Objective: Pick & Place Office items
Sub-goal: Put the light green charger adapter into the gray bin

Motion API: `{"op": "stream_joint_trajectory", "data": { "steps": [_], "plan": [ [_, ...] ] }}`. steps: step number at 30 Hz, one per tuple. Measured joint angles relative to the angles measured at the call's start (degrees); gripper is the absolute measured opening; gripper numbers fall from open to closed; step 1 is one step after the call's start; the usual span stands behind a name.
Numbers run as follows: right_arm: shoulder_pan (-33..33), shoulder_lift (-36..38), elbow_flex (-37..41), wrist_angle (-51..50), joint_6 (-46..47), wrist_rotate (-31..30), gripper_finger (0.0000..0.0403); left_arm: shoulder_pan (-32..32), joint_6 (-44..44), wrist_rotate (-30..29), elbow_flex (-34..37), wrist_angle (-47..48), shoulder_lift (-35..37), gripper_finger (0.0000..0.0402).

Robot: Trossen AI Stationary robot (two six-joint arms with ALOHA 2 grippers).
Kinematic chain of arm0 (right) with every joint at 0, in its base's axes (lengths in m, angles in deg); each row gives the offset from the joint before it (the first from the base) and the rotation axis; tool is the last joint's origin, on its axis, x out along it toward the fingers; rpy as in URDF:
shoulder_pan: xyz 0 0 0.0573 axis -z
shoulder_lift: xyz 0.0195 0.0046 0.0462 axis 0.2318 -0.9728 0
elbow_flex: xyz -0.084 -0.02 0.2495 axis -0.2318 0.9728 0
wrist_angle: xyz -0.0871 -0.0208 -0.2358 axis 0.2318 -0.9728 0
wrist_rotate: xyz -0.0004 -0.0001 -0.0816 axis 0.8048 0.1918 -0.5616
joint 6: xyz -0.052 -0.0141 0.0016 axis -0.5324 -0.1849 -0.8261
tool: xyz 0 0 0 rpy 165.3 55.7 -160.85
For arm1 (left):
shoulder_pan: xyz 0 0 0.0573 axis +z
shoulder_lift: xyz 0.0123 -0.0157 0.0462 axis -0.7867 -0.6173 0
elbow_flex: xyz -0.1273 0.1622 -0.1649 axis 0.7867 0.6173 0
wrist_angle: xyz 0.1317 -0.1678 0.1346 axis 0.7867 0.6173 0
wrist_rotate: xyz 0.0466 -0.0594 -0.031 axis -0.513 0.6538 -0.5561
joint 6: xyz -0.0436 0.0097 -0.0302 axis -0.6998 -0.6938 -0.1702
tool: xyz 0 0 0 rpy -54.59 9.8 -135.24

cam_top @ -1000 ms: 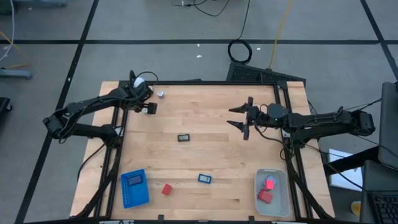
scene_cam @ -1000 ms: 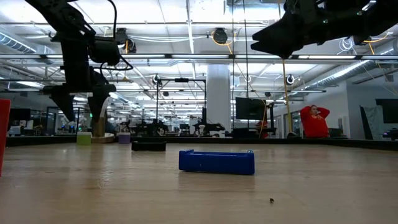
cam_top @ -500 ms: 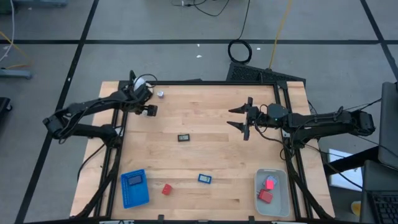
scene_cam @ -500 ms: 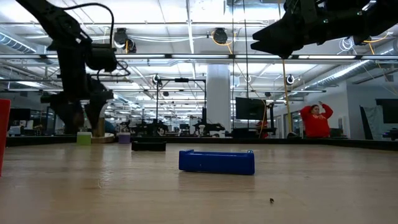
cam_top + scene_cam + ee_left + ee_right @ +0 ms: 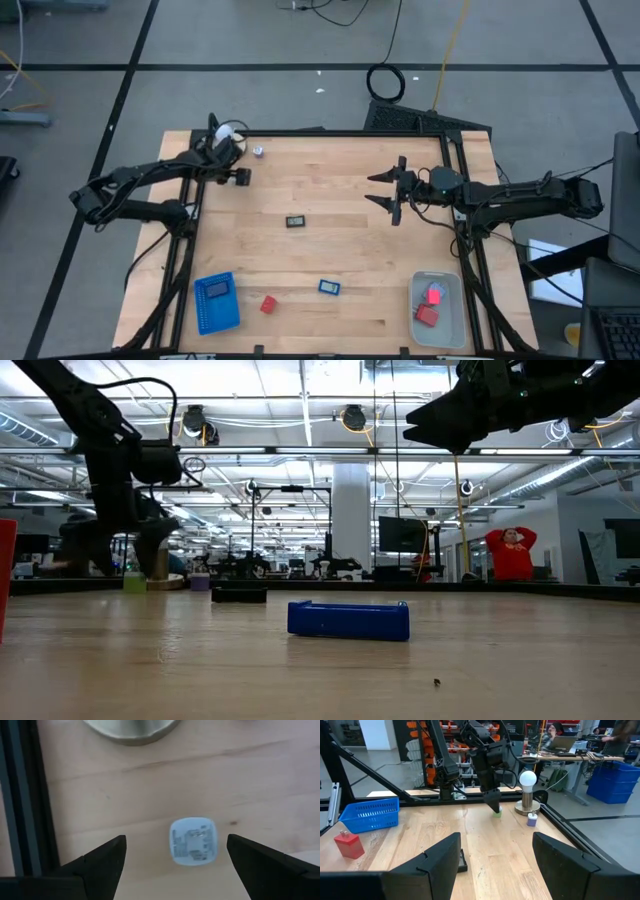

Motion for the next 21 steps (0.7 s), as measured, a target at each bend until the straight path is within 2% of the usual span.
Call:
{"op": "stream_joint_trajectory", "data": {
  "steps": [14, 21],
  "plan": [
    [0.0, 0.0, 0.0, 0.5, 0.0, 0.0, 0.0242, -0.1, 0.6, -0.8, 6.2, -10.6, 0.0, 0.0349],
    [0.0, 0.0, 0.0, 0.6, 0.1, 0.0, 0.0242, -1.2, 3.2, -4.7, 7.3, -13.7, 0.0, 0.0349]
  ]
}}
